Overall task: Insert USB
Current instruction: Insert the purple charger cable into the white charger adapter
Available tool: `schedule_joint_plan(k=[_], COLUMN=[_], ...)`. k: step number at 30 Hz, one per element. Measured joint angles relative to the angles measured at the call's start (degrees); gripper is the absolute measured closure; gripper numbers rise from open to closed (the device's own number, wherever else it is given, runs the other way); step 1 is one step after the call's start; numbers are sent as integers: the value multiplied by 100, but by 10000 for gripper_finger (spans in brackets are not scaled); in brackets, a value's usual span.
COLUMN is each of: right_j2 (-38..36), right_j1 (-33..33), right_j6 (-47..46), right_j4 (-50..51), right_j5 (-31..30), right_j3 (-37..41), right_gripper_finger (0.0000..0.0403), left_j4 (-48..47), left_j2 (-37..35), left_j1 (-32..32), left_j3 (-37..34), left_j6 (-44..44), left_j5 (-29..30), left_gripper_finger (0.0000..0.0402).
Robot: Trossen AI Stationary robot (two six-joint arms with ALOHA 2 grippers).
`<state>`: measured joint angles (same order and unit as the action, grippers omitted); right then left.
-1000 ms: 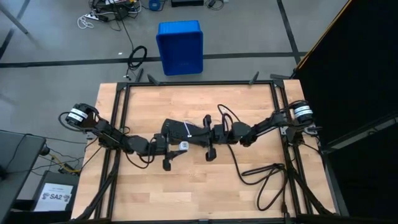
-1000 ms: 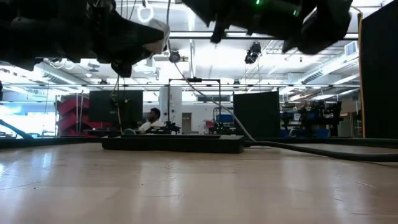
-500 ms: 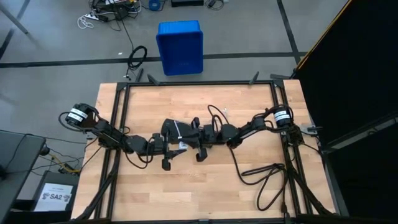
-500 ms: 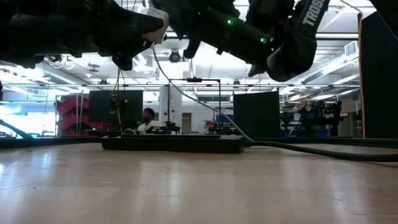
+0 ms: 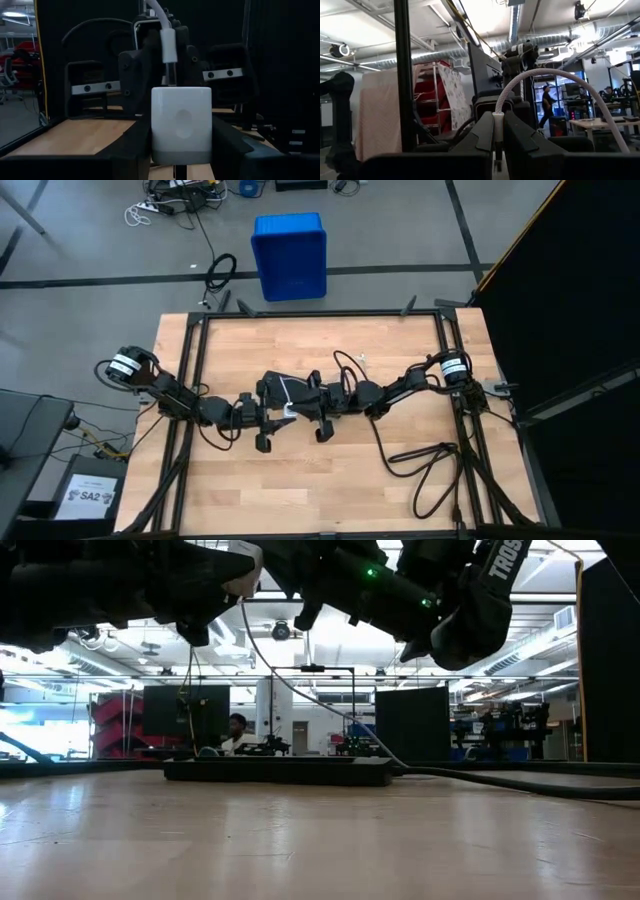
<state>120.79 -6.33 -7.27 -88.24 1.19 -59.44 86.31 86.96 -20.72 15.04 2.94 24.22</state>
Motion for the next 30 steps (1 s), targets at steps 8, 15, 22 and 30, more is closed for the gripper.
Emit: schedule_joint_plan(k=[8, 15, 22, 30], right_j2=[-2, -2, -4, -4], right_j1=[0, 2, 50, 44], right_j6=[18, 3, 1, 18], right_j4=[19, 15, 112, 615], right_j5=[-2, -2, -104, -269], right_j3=[7, 7, 7, -230], right_gripper_finger=[403, 403, 403, 403], left_j4=[360, 370, 354, 163], left_j2=[-33, -33, -33, -33], left_j1=[-40, -40, -40, -40], left_j3=[-417, -361, -327, -329], left_j6=[-164, -136, -13, -1], left_j5=[207, 191, 161, 261], left_gripper_finger=[275, 275, 275, 275])
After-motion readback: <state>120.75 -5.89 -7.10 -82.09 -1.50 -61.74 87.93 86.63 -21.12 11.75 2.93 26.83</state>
